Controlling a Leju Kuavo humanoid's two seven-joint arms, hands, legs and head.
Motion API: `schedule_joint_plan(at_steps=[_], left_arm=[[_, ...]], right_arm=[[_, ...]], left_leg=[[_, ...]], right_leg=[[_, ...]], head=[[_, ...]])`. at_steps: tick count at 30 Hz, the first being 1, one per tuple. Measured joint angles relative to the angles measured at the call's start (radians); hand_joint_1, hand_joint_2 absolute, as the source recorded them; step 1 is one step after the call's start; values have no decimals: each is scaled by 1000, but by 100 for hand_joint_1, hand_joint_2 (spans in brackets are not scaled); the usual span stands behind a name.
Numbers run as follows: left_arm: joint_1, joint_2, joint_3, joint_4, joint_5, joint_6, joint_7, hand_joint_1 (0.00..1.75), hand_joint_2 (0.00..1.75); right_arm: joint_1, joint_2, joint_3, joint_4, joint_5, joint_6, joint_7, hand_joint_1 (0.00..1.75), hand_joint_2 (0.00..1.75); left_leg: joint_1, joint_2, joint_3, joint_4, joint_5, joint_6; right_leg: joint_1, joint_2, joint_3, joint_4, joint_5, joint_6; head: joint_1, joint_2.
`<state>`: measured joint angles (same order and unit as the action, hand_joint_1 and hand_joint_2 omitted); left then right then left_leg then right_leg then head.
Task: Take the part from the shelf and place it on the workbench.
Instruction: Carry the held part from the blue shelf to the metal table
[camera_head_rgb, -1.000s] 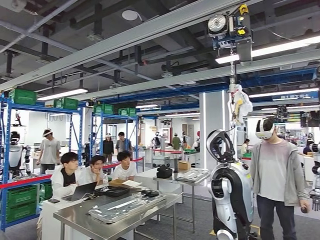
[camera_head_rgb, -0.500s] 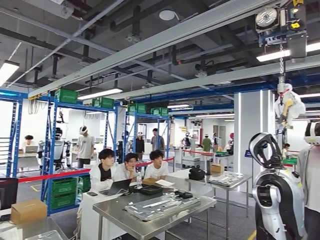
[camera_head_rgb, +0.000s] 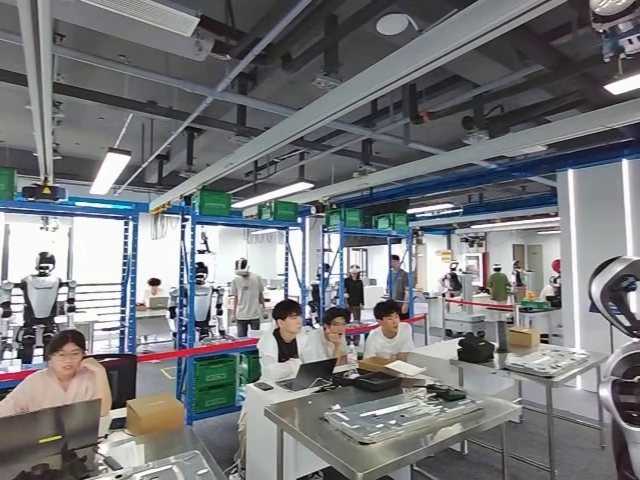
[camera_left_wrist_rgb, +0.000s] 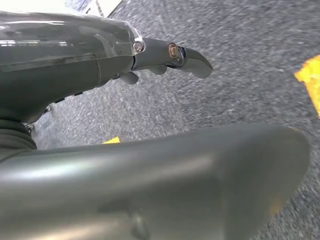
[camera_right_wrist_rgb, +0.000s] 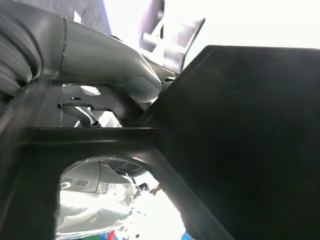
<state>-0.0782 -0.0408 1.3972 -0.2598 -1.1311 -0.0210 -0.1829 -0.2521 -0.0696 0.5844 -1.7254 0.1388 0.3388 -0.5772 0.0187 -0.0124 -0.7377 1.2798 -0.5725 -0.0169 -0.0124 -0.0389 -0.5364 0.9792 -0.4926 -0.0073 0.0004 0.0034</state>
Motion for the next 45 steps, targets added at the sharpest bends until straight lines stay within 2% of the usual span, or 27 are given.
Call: schedule_joint_plan(at_steps=[2, 4, 6, 8, 10, 12, 14, 15, 16, 17, 19, 21, 23, 24, 26, 27, 28, 29, 30, 31, 34, 36, 40, 41, 43, 44, 45], left_arm=[[3, 0, -1, 0, 0, 0, 1, 0, 175], [2, -2, -1, 0, 0, 0, 1, 0, 175], [0, -3, -2, 1, 0, 0, 0, 0, 175], [2, -4, -2, 1, 1, 0, -2, 0, 175], [3, -4, -2, 1, 5, 0, -6, 0, 175], [-1, -4, -2, 1, 10, -1, -12, 0, 175], [-4, -4, -2, 1, 12, -3, -18, 0, 175], [-3, -4, -2, 1, 12, -3, -19, 0, 175], [-3, -4, -2, 1, 12, -3, -20, 0, 175], [-2, -4, -2, 1, 12, -3, -21, 0, 175], [-2, -6, -2, 1, 12, -3, -22, 0, 175], [-1, -8, -2, 1, 12, -2, -22, 0, 175], [4, -8, -2, 1, 12, -2, -22, 0, 175], [6, -9, -3, 1, 12, -2, -22, 0, 175], [6, -9, -3, 2, 12, -2, -22, 0, 175], [3, -10, -3, 2, 12, -2, -22, 0, 175], [0, -9, -3, 2, 12, -2, -22, 0, 175], [-1, -9, -3, 2, 12, -2, -22, 0, 175], [-1, -9, -3, 2, 12, -2, -22, 0, 175], [1, -9, -3, 2, 12, -2, -23, 0, 175], [4, -9, -3, 2, 12, -2, -27, 0, 175], [2, -9, -3, 2, 12, -2, -28, 0, 175], [5, -9, -3, 2, 12, -2, -28, 0, 175], [4, -9, -3, 2, 12, -2, -29, 0, 175], [3, -9, -3, 2, 12, -3, -29, 0, 175], [3, -9, -3, 2, 12, -3, -29, 0, 175], [3, -9, -3, 2, 12, -3, -29, 0, 175]], right_arm=[[0, 0, 3, 2, -4, 0, 0, 175, 175], [-2, 0, 4, 1, -8, -1, 0, 175, 175], [-5, -1, 5, 1, -11, -2, 1, 175, 175], [-6, -1, 7, 1, -13, -4, 1, 175, 175], [-7, -2, 7, 1, -14, -6, 1, 175, 175], [-5, -5, 6, 1, -16, -7, 1, 175, 175], [0, -10, 5, 1, -18, -8, 1, 175, 175], [2, -11, 4, 2, -19, -8, 1, 175, 175], [3, -11, 4, 2, -19, -8, 1, 175, 175], [4, -12, 4, 1, -20, -8, 1, 175, 175], [4, -12, 2, -1, -22, -8, 1, 175, 175], [3, -14, 2, -3, -23, -8, 1, 175, 175], [0, -14, 2, -5, -25, -8, 0, 175, 175], [-2, -14, 2, -5, -26, -8, 0, 175, 175], [-4, -13, 1, -7, -29, -7, 0, 175, 175], [-2, -13, 0, -8, -30, -8, 1, 175, 175], [1, -13, -1, -8, -31, -8, 1, 175, 175], [5, -13, -3, -8, -31, -9, 2, 175, 175], [9, -13, -4, -7, -33, -10, 2, 175, 175], [12, -13, -6, -7, -36, -11, 2, 175, 175], [16, -10, -13, -7, -43, -11, -1, 175, 175], [17, -8, -16, -9, -44, -12, -2, 175, 175], [21, -7, -20, -14, -45, -12, -2, 175, 175], [21, -7, -21, -16, -45, -12, -2, 175, 175], [25, -8, -24, -19, -46, -12, -2, 175, 175], [28, -8, -25, -18, -46, -11, -2, 175, 175], [32, -8, -26, -18, -46, -10, -2, 175, 175]], left_leg=[[8, 18, 49, -93, 59, -9], [6, 60, 112, -213, 104, -11], [0, 77, 129, -253, 108, 2], [-2, 56, 125, -251, 107, 21], [-1, 37, 126, -252, 108, 34], [-3, 15, 127, -252, 110, 44], [-9, -11, 127, -252, 110, 51], [-13, -25, 128, -252, 110, 52], [-17, -39, 129, -252, 110, 53], [-19, -54, 131, -252, 110, 53], [-21, -81, 131, -252, 111, 54], [-17, -103, 127, -252, 113, 51], [-14, -120, 125, -255, 115, 43], [-16, -110, 124, -253, 111, 38], [-19, -58, 101, -203, 73, 28], [-17, -28, 74, -148, 42, 21], [-13, -12, 42, -80, 10, 15], [-7, -4, 14, -21, -11, 8], [-1, 0, 1, 9, -14, 1], [5, 3, 8, -2, 2, -6], [16, 14, 108, -187, 88, -22], [13, 17, 140, -248, 98, -11], [8, 12, 141, -247, 92, 25], [8, 11, 142, -248, 92, 32], [5, 9, 143, -249, 91, 41], [2, 8, 143, -248, 90, 43], [-2, 5, 144, -248, 89, 45]], right_leg=[[-3, -24, 5, 1, -6, 8], [-1, -43, 9, 7, -15, 22], [5, -60, 13, 12, -22, 34], [3, -71, 18, 11, -28, 44], [-3, -38, 9, 43, -57, 51], [-4, 13, -46, 161, -121, 50], [-1, 30, -118, 297, -166, 45], [1, 33, -136, 322, -161, 40], [5, 37, -134, 303, -135, 32], [10, 47, -115, 246, -93, 22], [19, 93, -61, 104, -20, -1], [23, 121, -34, 37, 1, -12], [21, 104, -25, 24, 3, -11], [18, 92, -19, 15, 6, -12], [13, 64, -9, -2, 12, -12], [13, 52, -7, -4, 12, -12], [13, 39, -7, -4, 11, -12], [12, 28, -7, -3, 9, -10], [10, 19, -6, -3, 8, -8], [7, 11, -6, -1, 5, -4], [-2, 1, -4, 13, -8, 16], [-1, -1, -7, 22, -14, 30], [-7, 7, -9, 39, -32, 47], [-8, 14, -25, 75, -56, 50], [-8, 27, -88, 207, -120, 51], [-7, 29, -122, 275, -144, 49], [-6, 30, -146, 316, -150, 47]], head=[[0, 0], [0, 0], [0, 0], [-1, 0], [-1, 0], [-1, 0], [-1, 0], [-1, 0], [-1, 0], [-1, 0], [-1, 0], [-1, 0], [-1, 0], [-1, 0], [-1, 0], [-1, 0], [-1, 0], [-1, 0], [-1, 0], [-1, 0], [-1, 0], [-1, 0], [-2, 0], [-2, 0], [-2, 0], [-2, 0], [-2, 0]])
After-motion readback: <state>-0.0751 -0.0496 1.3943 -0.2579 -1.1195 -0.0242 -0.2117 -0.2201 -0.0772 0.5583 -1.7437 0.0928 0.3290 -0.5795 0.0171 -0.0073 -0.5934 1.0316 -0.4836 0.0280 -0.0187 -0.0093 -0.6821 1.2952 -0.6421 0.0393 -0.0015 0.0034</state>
